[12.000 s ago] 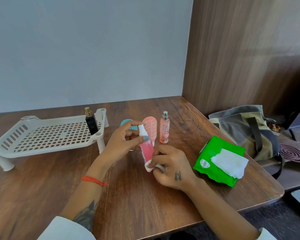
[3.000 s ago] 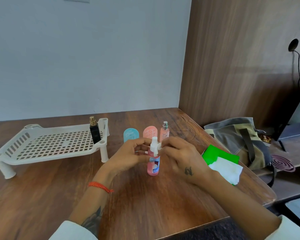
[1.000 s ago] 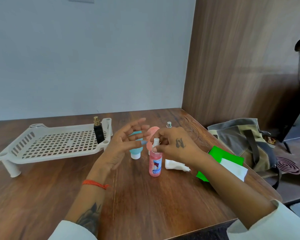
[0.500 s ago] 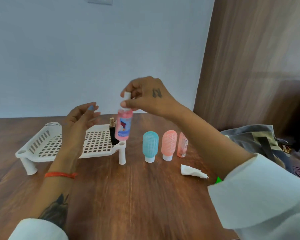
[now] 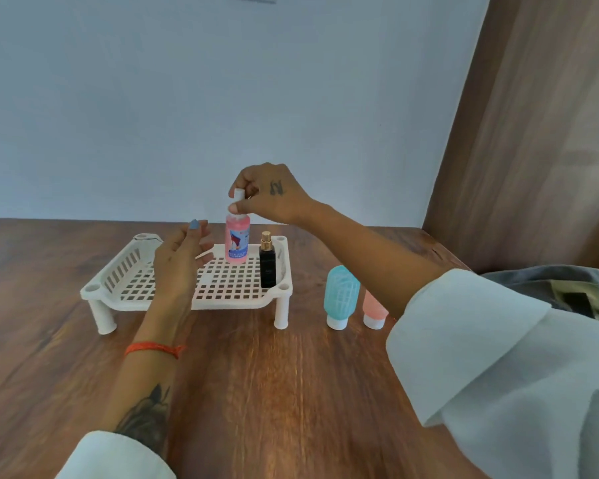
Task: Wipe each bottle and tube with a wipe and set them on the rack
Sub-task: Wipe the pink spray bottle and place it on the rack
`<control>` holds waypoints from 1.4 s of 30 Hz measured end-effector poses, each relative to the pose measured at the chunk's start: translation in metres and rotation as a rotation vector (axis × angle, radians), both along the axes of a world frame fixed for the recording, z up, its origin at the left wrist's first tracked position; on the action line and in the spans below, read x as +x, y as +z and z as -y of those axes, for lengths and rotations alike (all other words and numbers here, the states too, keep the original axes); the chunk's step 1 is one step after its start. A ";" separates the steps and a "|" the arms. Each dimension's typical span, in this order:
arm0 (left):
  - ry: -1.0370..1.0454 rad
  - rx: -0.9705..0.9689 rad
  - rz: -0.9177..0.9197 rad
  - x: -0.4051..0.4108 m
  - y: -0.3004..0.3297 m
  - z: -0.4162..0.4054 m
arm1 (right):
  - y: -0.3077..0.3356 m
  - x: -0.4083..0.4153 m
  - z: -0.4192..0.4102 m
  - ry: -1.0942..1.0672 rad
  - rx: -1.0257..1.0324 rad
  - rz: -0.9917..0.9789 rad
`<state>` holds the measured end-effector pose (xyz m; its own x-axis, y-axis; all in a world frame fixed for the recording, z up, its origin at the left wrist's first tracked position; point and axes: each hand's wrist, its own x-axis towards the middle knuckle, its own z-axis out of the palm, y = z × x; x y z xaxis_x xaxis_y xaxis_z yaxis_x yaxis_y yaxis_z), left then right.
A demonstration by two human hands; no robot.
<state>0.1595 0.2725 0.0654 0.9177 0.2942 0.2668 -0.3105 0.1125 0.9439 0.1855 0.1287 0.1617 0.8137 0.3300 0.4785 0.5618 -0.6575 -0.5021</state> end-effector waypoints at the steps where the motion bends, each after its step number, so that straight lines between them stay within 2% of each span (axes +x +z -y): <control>1: 0.005 -0.001 -0.008 0.001 -0.001 0.000 | -0.003 0.003 -0.001 0.004 -0.008 -0.015; 13: 0.011 0.032 -0.064 0.006 -0.008 -0.001 | -0.033 0.014 -0.004 -0.015 -0.129 -0.097; 24: 0.011 0.044 -0.063 0.004 -0.007 0.000 | -0.036 0.012 -0.004 -0.027 -0.123 -0.124; 29: 0.086 0.101 0.014 -0.001 -0.004 0.004 | -0.034 0.005 0.005 -0.042 -0.095 -0.123; 33: 0.180 0.264 0.160 -0.017 0.005 0.012 | -0.026 -0.006 0.024 -0.073 -0.015 -0.067; 37: 0.105 0.294 0.272 -0.037 0.020 0.036 | -0.016 -0.026 0.055 -0.105 0.057 -0.017; 42: -0.096 0.285 0.343 -0.058 0.035 0.084 | -0.014 -0.058 0.102 -0.168 0.127 0.076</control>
<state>0.1012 0.1881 0.1009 0.7818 0.0832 0.6180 -0.6113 -0.0936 0.7859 0.1275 0.0262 0.1480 0.8121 0.1262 0.5697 0.4892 -0.6795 -0.5468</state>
